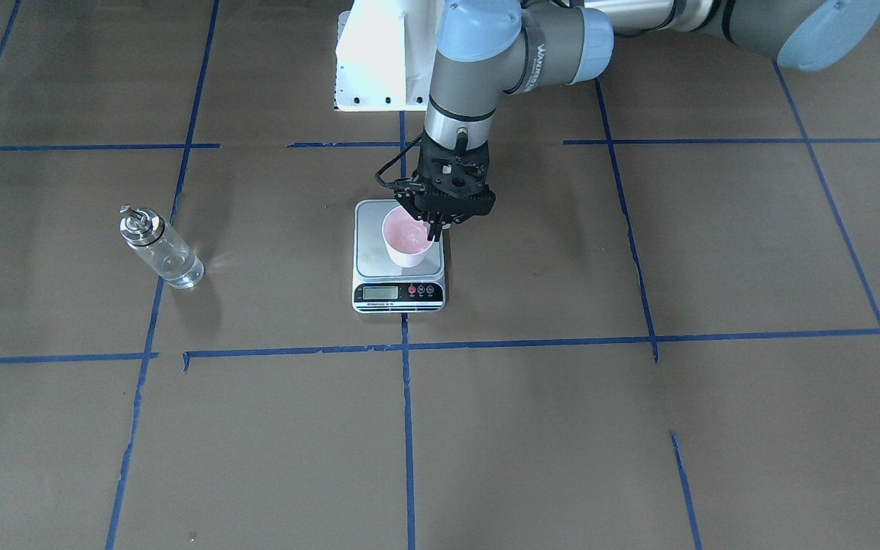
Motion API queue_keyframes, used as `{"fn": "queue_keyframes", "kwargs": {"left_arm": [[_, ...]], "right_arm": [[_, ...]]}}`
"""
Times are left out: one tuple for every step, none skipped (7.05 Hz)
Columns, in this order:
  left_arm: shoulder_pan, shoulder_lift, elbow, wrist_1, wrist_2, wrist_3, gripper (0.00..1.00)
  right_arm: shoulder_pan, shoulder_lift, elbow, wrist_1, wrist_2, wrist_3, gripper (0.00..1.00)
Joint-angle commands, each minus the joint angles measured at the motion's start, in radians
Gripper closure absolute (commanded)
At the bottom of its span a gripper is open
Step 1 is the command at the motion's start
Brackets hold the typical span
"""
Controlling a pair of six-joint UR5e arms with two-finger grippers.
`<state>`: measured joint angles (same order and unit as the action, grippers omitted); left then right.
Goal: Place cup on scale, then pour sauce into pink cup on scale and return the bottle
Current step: 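Carry the pink cup with the left gripper onto the scale and release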
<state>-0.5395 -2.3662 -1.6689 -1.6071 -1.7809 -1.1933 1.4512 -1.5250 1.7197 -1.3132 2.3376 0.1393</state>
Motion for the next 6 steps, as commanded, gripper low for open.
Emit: {"fn": "queue_keyframes", "kwargs": {"left_arm": [[0.036,-0.007,0.011,-0.002,0.021,-0.006,1.0],[0.044,-0.004,0.011,-0.004,0.023,-0.006,1.0],[0.046,-0.002,0.009,-0.004,0.023,-0.006,0.96],[0.046,-0.002,0.009,-0.004,0.023,-0.006,0.78],[0.046,-0.001,0.006,-0.004,0.023,-0.006,0.56],[0.046,0.001,0.003,-0.004,0.023,-0.006,0.45]], "right_arm": [[0.0,0.0,0.006,0.0,0.002,0.002,0.0],[0.0,0.0,0.006,0.0,0.002,0.002,0.0],[0.0,-0.001,0.006,0.0,0.002,0.002,0.0],[0.0,-0.001,0.006,0.0,0.002,0.002,0.0],[0.0,-0.001,0.006,-0.001,0.002,0.002,0.0],[0.0,-0.001,0.008,0.0,0.003,0.002,0.0]]}}
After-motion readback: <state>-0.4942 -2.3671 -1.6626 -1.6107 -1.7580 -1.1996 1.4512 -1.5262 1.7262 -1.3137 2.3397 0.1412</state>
